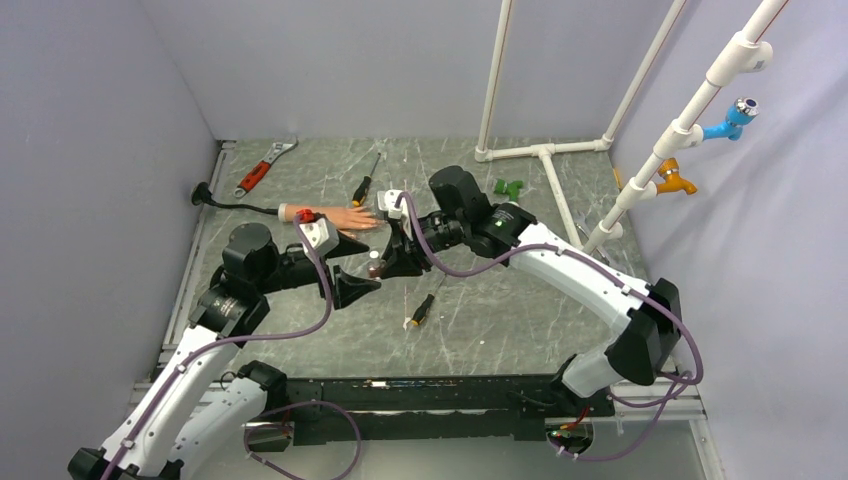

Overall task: Paint the nails
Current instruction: Place the nail polish bottle at the center of the board.

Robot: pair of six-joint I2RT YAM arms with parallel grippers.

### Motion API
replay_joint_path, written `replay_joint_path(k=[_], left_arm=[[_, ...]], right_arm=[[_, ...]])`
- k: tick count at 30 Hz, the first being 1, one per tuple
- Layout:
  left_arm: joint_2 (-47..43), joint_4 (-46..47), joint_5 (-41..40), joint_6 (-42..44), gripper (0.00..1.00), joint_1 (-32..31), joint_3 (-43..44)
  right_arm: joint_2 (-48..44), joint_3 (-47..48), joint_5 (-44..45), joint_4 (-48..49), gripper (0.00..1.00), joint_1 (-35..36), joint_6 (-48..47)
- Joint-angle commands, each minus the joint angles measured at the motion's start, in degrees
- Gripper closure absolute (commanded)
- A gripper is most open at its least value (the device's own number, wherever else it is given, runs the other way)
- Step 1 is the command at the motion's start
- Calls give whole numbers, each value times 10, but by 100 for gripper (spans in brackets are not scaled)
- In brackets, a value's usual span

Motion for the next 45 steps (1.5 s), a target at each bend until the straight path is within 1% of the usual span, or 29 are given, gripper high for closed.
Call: replay_joint_path(k=[1, 4, 6, 8, 10, 14, 17, 19, 22, 27, 31, 34, 38, 45], left_arm=[[-17, -8, -57, 20, 17, -1, 29], [-35, -13, -134, 22, 14, 3, 28], [-54, 5, -201, 12, 8, 7, 13], [-66, 20, -288, -4, 1, 14, -4], [-74, 26, -335, -11, 1, 25, -13], [-88, 50, -373, -22, 1, 45, -31], [-80, 30, -424, -32, 1, 54, -23], [-72, 10, -466, -48, 1, 58, -11], [-68, -4, -502, -58, 1, 65, -5], [-90, -3, -551, -65, 1, 68, -9], [-112, -1, -600, -66, 1, 69, -15], [-125, -4, -614, -68, 1, 70, -14], [-135, -7, -630, -69, 1, 70, -14], [-141, -10, -624, -64, 1, 71, -12]], right_arm=[[-34, -16, 53, 60, 100, 1, 24], [-40, -25, 83, 76, 100, 0, 35], [-42, -37, 102, 92, 100, 1, 46], [-41, -44, 117, 105, 100, 1, 56], [-38, -55, 129, 120, 100, 0, 68], [-29, -71, 147, 141, 100, 1, 83], [-14, -80, 160, 160, 100, 2, 99], [-2, -95, 159, 199, 100, 3, 127], [24, -109, 163, 256, 100, 18, 154], [92, -92, 241, 284, 100, 70, 141], [138, -87, 258, 318, 100, 90, 145], [166, -95, 266, 367, 100, 97, 158], [198, -113, 300, 437, 100, 109, 171], [256, -125, 328, 525, 100, 130, 171]])
